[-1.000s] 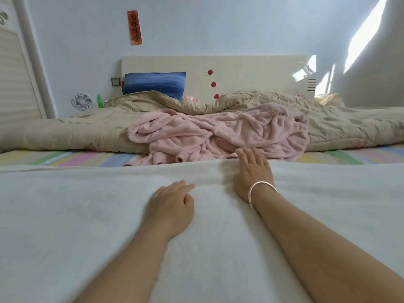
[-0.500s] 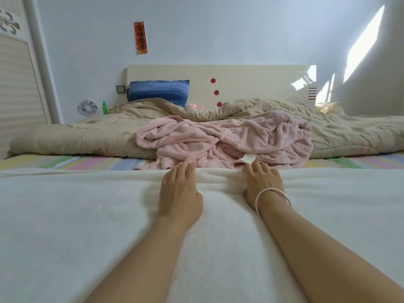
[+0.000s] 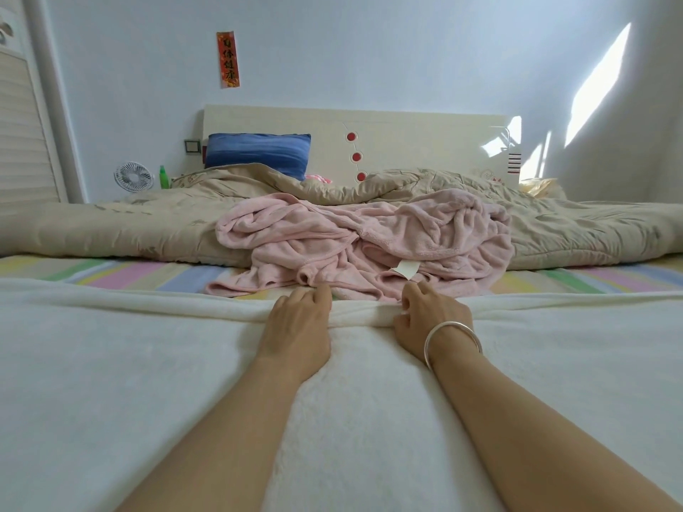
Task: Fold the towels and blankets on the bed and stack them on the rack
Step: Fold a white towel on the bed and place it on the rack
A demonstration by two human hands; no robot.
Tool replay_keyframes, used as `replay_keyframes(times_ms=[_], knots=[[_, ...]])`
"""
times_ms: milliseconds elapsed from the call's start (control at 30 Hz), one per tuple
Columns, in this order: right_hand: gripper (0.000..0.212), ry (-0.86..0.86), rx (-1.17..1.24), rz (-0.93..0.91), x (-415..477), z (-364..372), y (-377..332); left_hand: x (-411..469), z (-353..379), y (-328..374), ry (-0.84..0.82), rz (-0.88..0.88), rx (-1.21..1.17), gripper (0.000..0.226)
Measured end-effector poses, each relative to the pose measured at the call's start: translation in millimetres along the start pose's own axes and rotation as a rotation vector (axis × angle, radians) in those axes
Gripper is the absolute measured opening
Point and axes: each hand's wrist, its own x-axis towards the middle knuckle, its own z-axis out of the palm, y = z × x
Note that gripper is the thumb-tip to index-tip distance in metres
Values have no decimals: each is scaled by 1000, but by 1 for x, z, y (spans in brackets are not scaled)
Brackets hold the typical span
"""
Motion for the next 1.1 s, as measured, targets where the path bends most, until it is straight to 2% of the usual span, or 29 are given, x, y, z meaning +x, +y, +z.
replay_keyframes(times_ms=[100,267,367,433,467,533,567,633,700,800,967,1100], knots=[[45,-37,-36,11,0,-1,0,2,2,1,117,76,42,36],[23,99,-58,-15,-1,6,3,3,1,1,162,163,153,34],[16,249,-24,-68,1,6,1,5,5,-1,135,149,225,27],[12,299,16,-35,5,5,4,6,4,0,125,124,220,22],[13,283,60,-1,7,4,5,6,2,1,112,100,209,21],[23,257,176,25,11,8,10,7,4,2,5,9,165,39],[37,195,205,18,13,12,11,6,6,0,-77,-40,134,49],[66,-54,166,28,17,21,14,6,9,-5,-239,-156,46,58],[65,-270,-20,55,24,28,13,6,15,-15,-404,-298,2,66],[55,-421,-167,51,31,27,11,10,15,-26,-560,-438,61,77],[54,-447,-118,69,29,26,13,14,15,-28,-638,-444,48,81],[55,-224,-119,-5,20,18,4,8,14,-25,-550,-434,38,73]])
